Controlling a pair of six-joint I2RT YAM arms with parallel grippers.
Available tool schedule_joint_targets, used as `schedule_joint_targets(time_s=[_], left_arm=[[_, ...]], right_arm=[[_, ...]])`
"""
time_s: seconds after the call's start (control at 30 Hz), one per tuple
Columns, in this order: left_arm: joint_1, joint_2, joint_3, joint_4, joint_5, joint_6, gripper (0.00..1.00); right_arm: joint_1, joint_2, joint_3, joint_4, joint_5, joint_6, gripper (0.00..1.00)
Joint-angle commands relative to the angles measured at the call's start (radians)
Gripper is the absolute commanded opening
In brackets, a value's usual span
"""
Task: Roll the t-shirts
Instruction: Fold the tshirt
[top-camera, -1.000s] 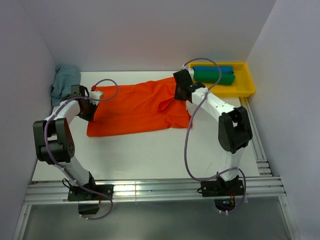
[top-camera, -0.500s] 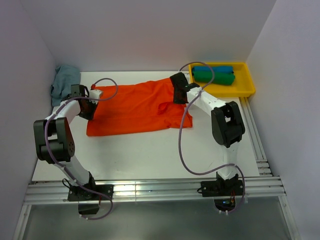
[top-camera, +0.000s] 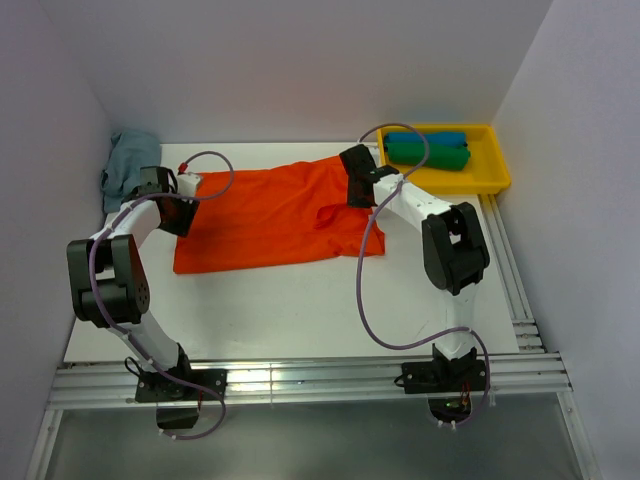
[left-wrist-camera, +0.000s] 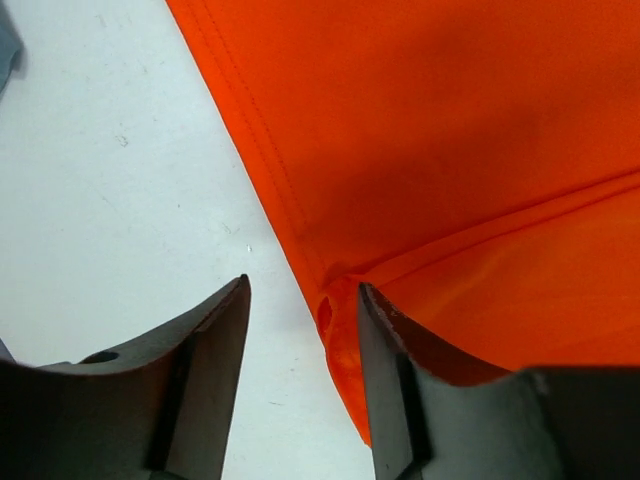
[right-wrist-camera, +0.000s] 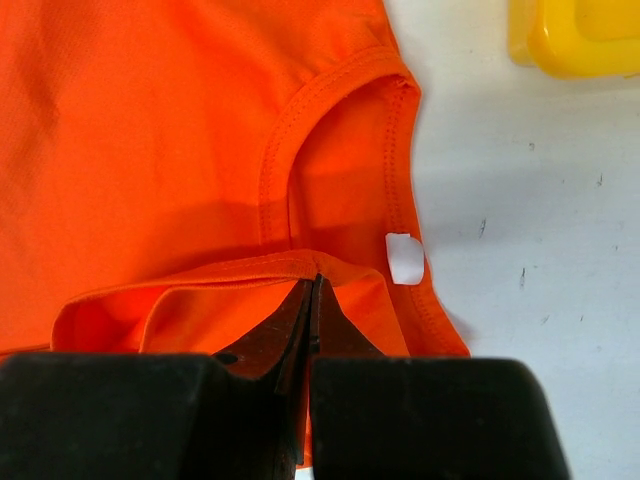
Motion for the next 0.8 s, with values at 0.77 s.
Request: schedule_joint_targets(time_s=[0.77], left_arm=[[0.012, 0.071, 0.064, -0.126, 0.058, -0.012, 0.27]], right_arm=[[-0.036, -0.008, 0.032, 0.009, -0.006, 0.02, 0.0]])
